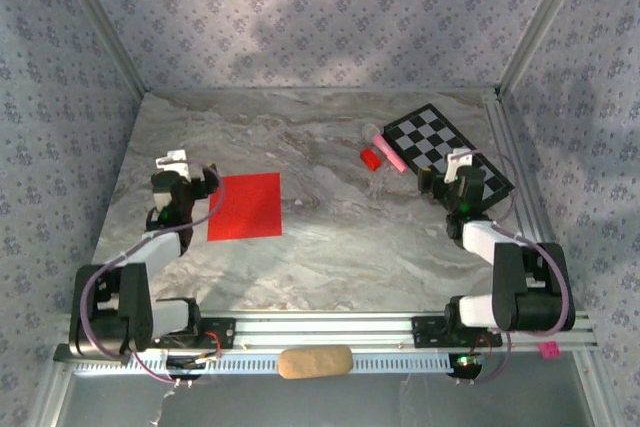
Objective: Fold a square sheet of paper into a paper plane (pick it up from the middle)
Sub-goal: Move the square sheet of paper to the center of the table.
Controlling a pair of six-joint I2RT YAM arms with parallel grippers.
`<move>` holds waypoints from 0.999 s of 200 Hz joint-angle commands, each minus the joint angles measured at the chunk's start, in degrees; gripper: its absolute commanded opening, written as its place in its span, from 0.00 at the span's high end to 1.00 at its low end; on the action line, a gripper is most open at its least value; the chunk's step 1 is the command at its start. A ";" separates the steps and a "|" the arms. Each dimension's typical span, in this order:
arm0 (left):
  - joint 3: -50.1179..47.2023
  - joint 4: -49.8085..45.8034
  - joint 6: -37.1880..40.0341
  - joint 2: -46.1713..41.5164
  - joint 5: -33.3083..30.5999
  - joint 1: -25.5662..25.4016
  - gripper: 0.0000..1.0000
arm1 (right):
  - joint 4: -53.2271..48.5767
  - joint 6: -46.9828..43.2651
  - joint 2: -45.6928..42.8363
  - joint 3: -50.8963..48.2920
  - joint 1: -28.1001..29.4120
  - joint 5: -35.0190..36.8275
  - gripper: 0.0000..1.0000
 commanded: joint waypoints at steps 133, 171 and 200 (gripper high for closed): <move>26.20 -39.69 -17.12 17.60 20.71 -11.28 0.02 | -39.89 18.56 -9.01 12.38 4.06 -28.49 0.00; 29.65 -42.69 -18.40 24.80 19.77 -15.67 0.05 | -41.55 19.97 -9.06 11.97 7.34 -27.94 0.00; 30.57 -44.90 -21.07 27.33 16.59 -16.99 0.05 | -42.42 21.00 -9.30 11.55 9.25 -26.11 0.00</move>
